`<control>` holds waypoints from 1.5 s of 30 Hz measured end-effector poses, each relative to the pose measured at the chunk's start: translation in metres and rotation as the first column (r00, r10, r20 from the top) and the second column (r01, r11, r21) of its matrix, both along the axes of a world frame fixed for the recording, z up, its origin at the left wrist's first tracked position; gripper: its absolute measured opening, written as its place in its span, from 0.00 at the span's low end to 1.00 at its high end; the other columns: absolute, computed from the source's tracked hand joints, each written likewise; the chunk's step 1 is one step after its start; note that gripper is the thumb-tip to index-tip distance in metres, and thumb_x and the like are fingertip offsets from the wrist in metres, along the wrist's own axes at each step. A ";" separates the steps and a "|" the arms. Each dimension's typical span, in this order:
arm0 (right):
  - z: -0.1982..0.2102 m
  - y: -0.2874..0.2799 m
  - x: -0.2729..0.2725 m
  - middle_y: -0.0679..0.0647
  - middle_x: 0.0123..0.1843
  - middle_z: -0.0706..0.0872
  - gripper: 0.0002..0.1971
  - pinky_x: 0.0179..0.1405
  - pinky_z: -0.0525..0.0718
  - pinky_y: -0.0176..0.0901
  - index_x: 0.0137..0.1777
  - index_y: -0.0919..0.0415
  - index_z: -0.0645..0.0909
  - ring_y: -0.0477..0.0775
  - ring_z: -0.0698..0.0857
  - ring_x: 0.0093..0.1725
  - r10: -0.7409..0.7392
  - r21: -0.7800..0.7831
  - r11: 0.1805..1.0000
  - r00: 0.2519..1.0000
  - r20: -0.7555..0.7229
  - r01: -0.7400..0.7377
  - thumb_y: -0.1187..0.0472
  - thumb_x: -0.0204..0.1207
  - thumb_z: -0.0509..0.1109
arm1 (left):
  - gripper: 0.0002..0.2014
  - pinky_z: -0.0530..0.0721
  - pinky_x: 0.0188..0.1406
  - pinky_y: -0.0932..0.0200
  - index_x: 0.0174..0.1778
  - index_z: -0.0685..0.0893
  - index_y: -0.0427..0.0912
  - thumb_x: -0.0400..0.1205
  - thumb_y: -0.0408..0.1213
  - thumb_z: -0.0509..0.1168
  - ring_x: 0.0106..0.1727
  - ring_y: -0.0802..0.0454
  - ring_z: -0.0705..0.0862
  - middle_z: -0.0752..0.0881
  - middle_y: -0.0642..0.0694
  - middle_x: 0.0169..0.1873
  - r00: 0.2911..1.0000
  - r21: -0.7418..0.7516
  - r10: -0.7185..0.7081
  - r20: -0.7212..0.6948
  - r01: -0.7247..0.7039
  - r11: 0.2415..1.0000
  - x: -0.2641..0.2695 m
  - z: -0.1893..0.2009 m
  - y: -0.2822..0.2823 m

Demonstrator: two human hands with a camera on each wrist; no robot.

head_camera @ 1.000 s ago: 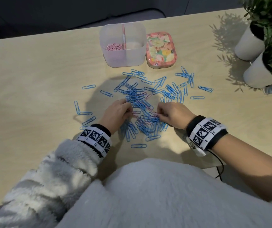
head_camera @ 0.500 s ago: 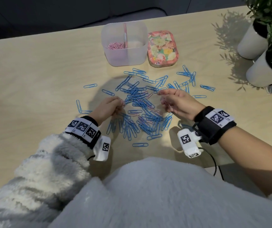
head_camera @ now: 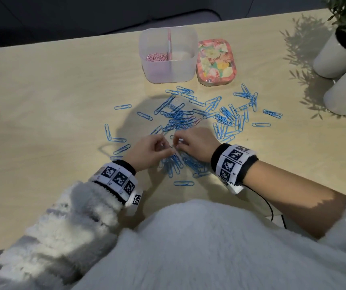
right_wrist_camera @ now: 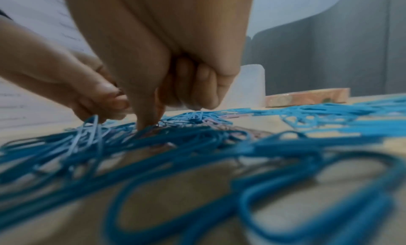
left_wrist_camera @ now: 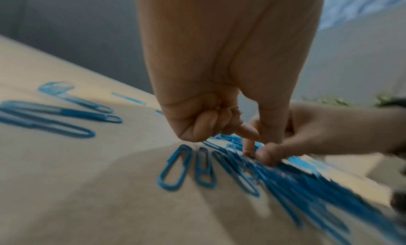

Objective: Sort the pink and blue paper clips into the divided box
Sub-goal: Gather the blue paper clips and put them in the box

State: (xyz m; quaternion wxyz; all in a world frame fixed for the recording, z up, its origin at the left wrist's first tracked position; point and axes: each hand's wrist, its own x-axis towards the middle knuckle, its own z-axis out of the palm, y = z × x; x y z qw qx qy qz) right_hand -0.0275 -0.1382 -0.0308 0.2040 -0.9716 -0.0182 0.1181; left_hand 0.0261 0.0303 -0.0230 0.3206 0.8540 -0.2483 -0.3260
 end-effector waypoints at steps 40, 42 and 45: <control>0.020 -0.019 -0.016 0.52 0.48 0.87 0.07 0.45 0.75 0.45 0.46 0.55 0.85 0.57 0.84 0.52 -0.196 0.066 0.977 0.978 -0.071 0.201 0.58 0.74 0.65 | 0.03 0.73 0.35 0.63 0.39 0.85 0.47 0.78 0.36 0.67 0.33 0.58 0.76 0.80 0.55 0.28 0.999 0.028 -0.037 0.015 0.037 0.999 0.018 -0.005 0.007; 0.016 -0.002 -0.016 0.53 0.48 0.88 0.07 0.43 0.74 0.44 0.45 0.55 0.84 0.57 0.84 0.51 -0.129 0.017 0.991 0.985 -0.111 0.131 0.53 0.73 0.69 | 0.03 0.75 0.35 0.64 0.39 0.85 0.46 0.79 0.35 0.68 0.30 0.62 0.77 0.81 0.54 0.28 1.000 -0.043 0.025 -0.018 -0.026 0.999 0.020 -0.005 0.009; 0.009 0.006 -0.013 0.56 0.45 0.88 0.07 0.40 0.78 0.47 0.42 0.59 0.84 0.61 0.85 0.47 -0.113 -0.032 0.994 0.978 -0.176 0.109 0.55 0.72 0.71 | 0.04 0.75 0.34 0.70 0.40 0.85 0.42 0.79 0.37 0.68 0.29 0.66 0.77 0.81 0.50 0.30 0.981 -0.144 0.144 -0.132 -0.163 0.976 0.022 -0.002 0.010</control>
